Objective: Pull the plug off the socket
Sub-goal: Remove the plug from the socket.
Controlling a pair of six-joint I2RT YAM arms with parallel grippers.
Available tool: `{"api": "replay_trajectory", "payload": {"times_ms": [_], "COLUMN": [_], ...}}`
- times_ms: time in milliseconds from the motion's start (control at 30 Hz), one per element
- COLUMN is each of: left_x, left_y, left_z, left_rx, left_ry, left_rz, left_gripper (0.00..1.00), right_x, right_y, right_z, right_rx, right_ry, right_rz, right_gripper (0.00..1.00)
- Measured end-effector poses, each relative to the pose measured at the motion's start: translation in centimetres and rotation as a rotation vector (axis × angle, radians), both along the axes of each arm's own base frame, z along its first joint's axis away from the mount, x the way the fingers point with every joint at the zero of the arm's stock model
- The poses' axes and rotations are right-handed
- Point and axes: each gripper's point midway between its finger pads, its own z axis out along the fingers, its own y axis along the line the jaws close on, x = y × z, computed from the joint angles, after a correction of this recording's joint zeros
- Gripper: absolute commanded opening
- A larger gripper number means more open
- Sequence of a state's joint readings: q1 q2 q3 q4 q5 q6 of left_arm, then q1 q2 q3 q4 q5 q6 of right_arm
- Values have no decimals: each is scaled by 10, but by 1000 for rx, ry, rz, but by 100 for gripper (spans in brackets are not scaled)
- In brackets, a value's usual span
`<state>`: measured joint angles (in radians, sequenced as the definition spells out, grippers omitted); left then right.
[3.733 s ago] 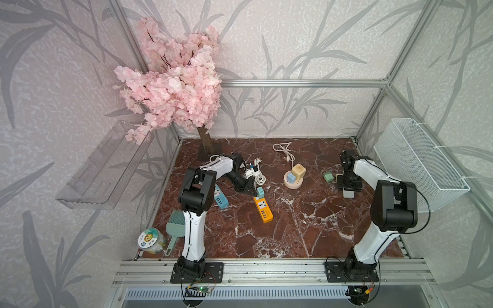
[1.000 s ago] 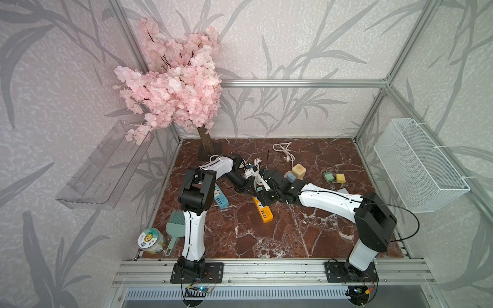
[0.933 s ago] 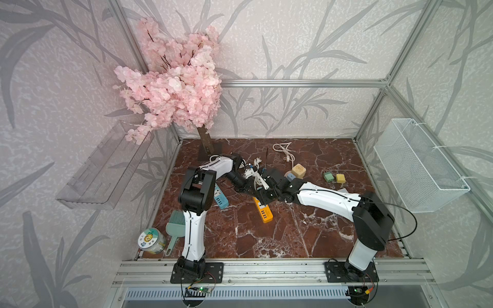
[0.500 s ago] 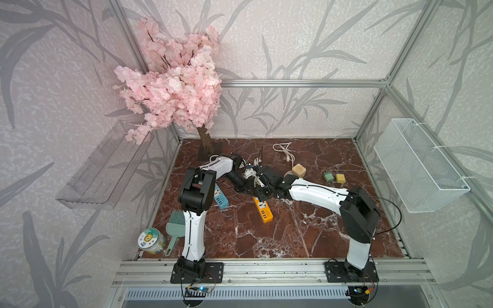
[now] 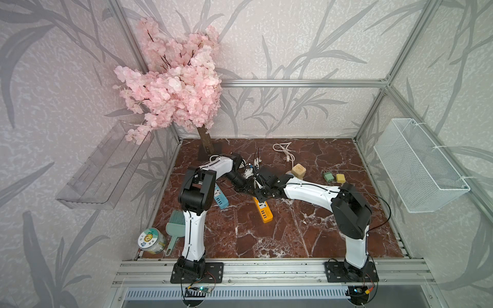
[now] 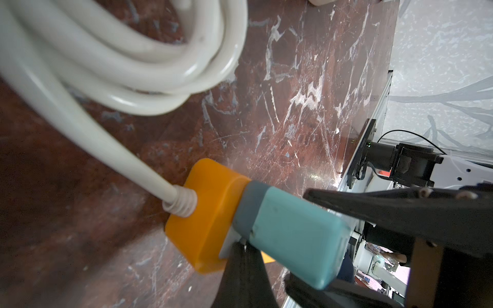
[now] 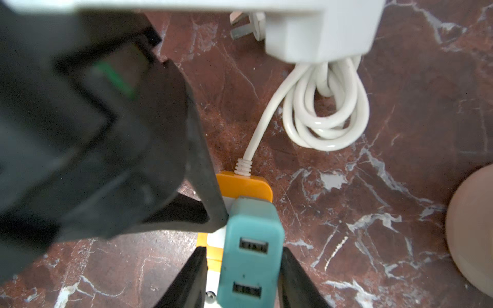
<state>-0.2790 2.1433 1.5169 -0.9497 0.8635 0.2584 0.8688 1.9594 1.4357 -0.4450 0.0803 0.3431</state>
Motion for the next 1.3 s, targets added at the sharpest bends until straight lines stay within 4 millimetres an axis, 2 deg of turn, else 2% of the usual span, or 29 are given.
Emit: {"api": "replay_trajectory", "payload": {"times_ms": [200,433,567,833,1067,1300], "left_x": [0,0,0,0,-1,-2], "left_y": [0,0,0,0,0,0], "left_z": [0,0,0,0,0,0], "left_rx": [0,-1,-1,-2,-2,-2], "left_ry": [0,0,0,2,6,9], "left_rz": [0,0,0,0,0,0], "left_gripper": [0,0,0,0,0,0], "right_x": [1,-1,-1,-5,-9,-11], "right_y": [0,0,0,-1,-3,-4], "right_z": [2,2,3,5,7,8], "right_rx": [-11,-40,-47,-84,-115,-131], "right_ry": [-14,-43,-53,-66,-64,-66], "right_rz": [-4,-11,-14,-12,-10,-8], "right_gripper": [31,24,14,5,0,0]}}
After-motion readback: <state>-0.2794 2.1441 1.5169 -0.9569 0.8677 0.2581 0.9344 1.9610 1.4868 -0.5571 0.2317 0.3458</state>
